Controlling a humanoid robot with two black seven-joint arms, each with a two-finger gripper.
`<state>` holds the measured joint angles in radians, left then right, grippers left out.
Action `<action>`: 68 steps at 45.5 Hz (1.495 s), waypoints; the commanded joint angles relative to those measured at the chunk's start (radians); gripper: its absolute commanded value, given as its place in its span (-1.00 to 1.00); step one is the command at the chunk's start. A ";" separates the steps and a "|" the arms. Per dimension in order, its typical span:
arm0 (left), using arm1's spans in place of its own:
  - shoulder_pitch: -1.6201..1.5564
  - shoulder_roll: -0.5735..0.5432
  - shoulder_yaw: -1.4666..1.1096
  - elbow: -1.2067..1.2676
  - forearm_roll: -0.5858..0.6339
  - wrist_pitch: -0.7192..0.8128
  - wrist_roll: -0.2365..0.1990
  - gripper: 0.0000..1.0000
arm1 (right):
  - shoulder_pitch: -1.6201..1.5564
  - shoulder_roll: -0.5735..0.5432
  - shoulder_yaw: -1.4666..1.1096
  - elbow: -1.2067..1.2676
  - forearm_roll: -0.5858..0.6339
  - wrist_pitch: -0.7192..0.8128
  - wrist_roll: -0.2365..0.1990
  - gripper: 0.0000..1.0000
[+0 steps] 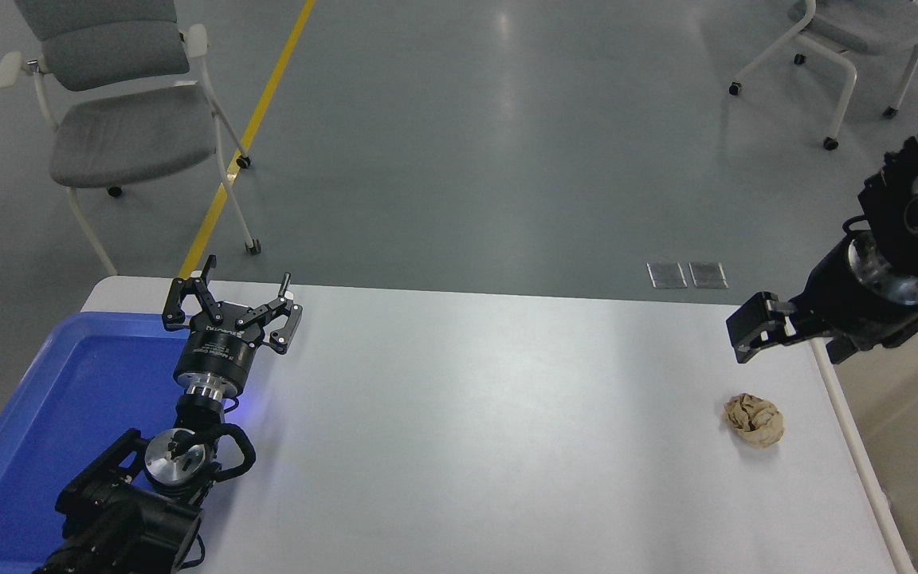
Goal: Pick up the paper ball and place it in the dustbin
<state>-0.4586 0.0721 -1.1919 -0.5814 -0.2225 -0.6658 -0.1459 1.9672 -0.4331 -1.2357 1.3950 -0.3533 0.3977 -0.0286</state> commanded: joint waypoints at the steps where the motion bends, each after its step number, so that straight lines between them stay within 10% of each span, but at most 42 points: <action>1: 0.000 0.000 0.000 0.000 0.000 0.000 0.000 0.98 | -0.275 0.002 0.091 -0.201 -0.137 -0.168 0.007 1.00; 19: 0.000 0.000 0.000 0.000 0.000 0.000 0.000 0.98 | -0.698 -0.001 0.341 -0.556 -0.326 -0.298 0.065 1.00; 68: 0.000 0.000 0.000 0.000 0.000 0.000 0.000 0.98 | -0.942 0.080 0.398 -0.755 -0.309 -0.381 0.098 1.00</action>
<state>-0.4587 0.0723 -1.1919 -0.5814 -0.2224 -0.6658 -0.1458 1.0498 -0.3575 -0.8631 0.6440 -0.6666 0.0177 0.0680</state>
